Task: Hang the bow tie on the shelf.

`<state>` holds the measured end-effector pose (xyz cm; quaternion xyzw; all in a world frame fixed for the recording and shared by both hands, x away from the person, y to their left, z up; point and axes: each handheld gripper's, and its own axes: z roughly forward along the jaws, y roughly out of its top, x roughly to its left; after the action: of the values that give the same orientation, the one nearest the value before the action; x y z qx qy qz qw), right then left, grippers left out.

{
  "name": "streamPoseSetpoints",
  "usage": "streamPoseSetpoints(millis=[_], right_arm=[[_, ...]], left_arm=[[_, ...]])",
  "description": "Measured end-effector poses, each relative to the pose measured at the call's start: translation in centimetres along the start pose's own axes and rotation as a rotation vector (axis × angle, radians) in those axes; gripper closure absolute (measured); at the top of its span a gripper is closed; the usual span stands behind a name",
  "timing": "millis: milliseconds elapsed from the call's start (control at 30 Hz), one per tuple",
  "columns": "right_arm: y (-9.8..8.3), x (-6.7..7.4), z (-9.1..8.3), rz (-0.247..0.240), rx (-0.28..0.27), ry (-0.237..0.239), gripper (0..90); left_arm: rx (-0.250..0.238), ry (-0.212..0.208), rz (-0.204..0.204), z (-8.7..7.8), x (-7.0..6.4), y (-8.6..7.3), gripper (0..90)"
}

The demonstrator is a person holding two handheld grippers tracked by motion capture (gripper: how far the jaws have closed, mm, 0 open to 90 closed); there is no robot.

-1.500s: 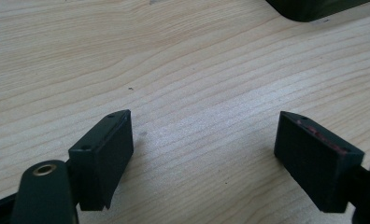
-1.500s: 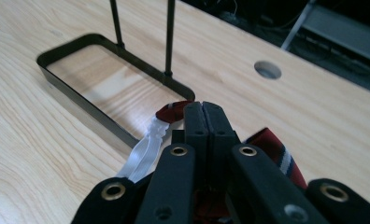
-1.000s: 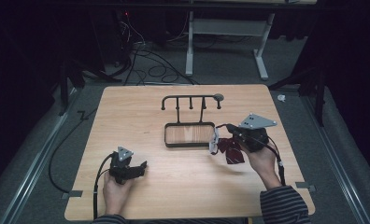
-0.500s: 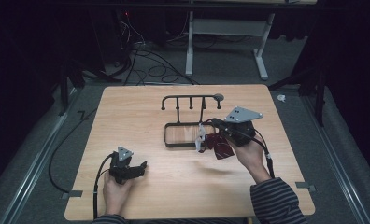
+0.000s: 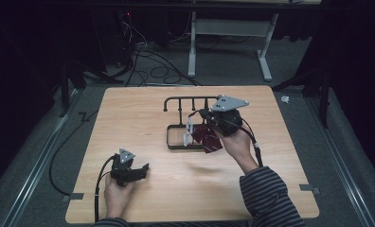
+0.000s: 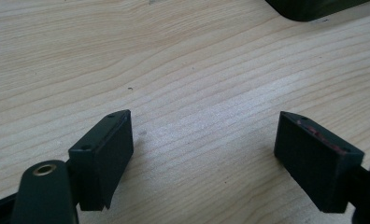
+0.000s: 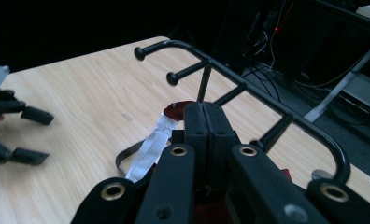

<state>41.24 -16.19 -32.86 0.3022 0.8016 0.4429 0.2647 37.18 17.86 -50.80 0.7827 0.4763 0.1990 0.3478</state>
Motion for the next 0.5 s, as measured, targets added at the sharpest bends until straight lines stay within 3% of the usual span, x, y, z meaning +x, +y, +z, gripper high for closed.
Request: streamPoseSetpoints(millis=[233, 500], right_arm=[[0.8, -0.6, 2.4, 0.032, 0.017, -0.035, 90.0], [0.9, -1.0, 3.4, 0.052, 0.031, -0.058, 90.0]], left_arm=[[0.000, 0.000, 0.001, 0.0, 0.0, 0.0, 20.2], [-0.003, -0.001, -0.002, 0.0, 0.0, 0.0, 20.3]])
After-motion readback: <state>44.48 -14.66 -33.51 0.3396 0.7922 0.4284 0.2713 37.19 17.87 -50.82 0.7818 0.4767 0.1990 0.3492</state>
